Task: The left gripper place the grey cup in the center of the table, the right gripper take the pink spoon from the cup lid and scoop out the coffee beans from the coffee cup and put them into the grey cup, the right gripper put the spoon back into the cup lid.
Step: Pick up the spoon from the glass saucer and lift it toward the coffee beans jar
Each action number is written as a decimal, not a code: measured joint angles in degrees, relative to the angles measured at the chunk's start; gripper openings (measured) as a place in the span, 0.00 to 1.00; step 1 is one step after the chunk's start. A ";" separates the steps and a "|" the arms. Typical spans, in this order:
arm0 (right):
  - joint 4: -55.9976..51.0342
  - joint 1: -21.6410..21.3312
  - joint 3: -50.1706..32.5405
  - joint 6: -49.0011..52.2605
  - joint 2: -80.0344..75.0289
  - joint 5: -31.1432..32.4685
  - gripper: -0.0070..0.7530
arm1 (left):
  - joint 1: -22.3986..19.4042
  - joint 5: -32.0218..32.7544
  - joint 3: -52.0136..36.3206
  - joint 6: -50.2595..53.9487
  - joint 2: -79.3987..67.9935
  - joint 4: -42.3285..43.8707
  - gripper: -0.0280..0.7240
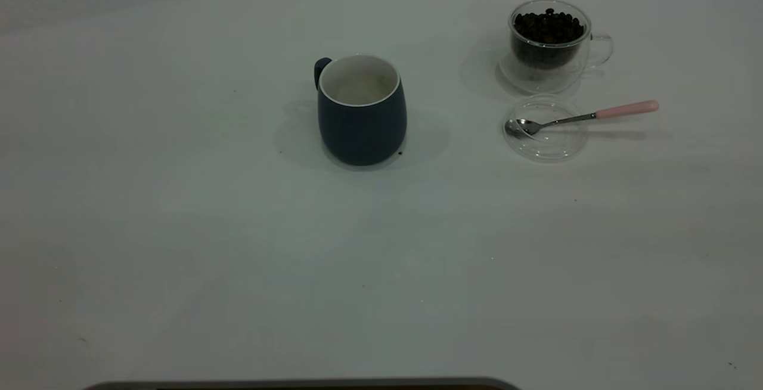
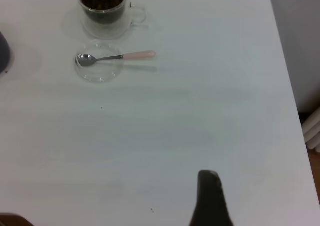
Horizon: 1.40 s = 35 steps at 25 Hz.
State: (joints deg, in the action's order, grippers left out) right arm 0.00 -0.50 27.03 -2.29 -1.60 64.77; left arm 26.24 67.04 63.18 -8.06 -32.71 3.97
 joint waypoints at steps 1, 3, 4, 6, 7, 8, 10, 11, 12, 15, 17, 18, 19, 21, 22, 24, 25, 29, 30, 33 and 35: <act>0.00 0.00 0.00 0.00 0.00 0.00 0.78 | 0.00 0.05 -1.32 0.68 2.85 0.00 0.82; 0.00 0.00 0.00 0.00 0.00 0.00 0.78 | 0.00 0.05 -4.08 1.52 8.14 0.00 0.82; 0.00 0.00 0.00 0.00 0.00 0.00 0.78 | 0.00 0.05 -5.61 2.00 10.06 0.00 0.82; 0.00 0.00 0.00 0.00 0.00 0.00 0.78 | 0.00 0.05 -8.48 3.97 14.27 0.00 0.82; 0.00 0.00 0.00 0.00 0.00 0.00 0.78 | 0.00 0.05 -10.18 5.26 15.86 0.00 0.82; 0.00 0.00 0.00 0.00 0.00 0.00 0.78 | 0.00 0.05 -11.83 6.43 17.64 0.00 0.82; 0.00 0.00 0.00 0.00 0.00 0.00 0.78 | -0.66 0.05 -14.98 7.49 20.83 0.00 0.82; 0.00 0.00 0.00 0.00 0.00 0.00 0.78 | -1.54 0.05 -16.67 7.69 22.06 -0.02 0.82; 0.00 0.00 0.00 0.00 0.00 0.00 0.78 | -3.01 0.05 -18.06 8.06 23.58 -0.02 0.82; 0.00 0.00 0.00 0.00 0.00 0.00 0.78 | -8.27 0.00 -22.50 9.01 28.25 -0.07 0.82; 0.00 0.00 0.00 0.00 0.00 0.00 0.78 | -11.92 -0.20 -24.70 9.38 31.70 -0.07 0.82; 0.00 0.00 0.00 0.00 0.00 0.00 0.78 | -13.51 -0.22 -25.68 9.39 32.82 -0.07 0.82; 0.00 0.00 0.00 0.00 0.00 0.00 0.78 | -14.95 -0.27 -26.50 9.39 33.73 -0.07 0.82; 0.00 0.00 0.00 0.00 0.00 0.00 0.78 | -17.06 -0.27 -27.73 9.39 33.90 -0.28 0.82; 0.00 0.00 0.00 0.00 0.00 0.00 0.78 | -17.90 -0.32 -28.36 9.39 33.90 -0.45 0.82; 0.00 0.00 0.00 0.00 0.00 0.00 0.78 | -20.05 -0.38 -29.63 9.39 33.90 -0.53 0.82; 0.00 0.00 0.00 0.00 0.00 0.00 0.78 | -20.88 -0.44 -30.52 9.39 33.90 -0.53 0.82; 0.00 0.00 0.00 0.00 0.00 0.00 0.78 | -23.94 -0.89 -34.74 9.39 33.93 -1.52 0.82; 0.00 0.00 0.00 0.00 0.00 0.00 0.78 | -24.55 -1.02 -35.10 9.39 33.93 -1.63 0.82; 0.00 0.00 0.00 0.00 0.00 0.00 0.78 | -25.65 -1.42 -35.29 9.39 33.93 -1.69 0.82; 0.00 0.00 0.00 0.00 0.00 0.00 0.78 | -25.93 -1.56 -35.29 9.39 33.93 -1.69 0.82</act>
State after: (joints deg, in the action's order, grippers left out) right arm 0.00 -0.50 27.03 -2.29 -1.60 64.77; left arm 0.30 65.49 27.89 1.33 1.22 2.29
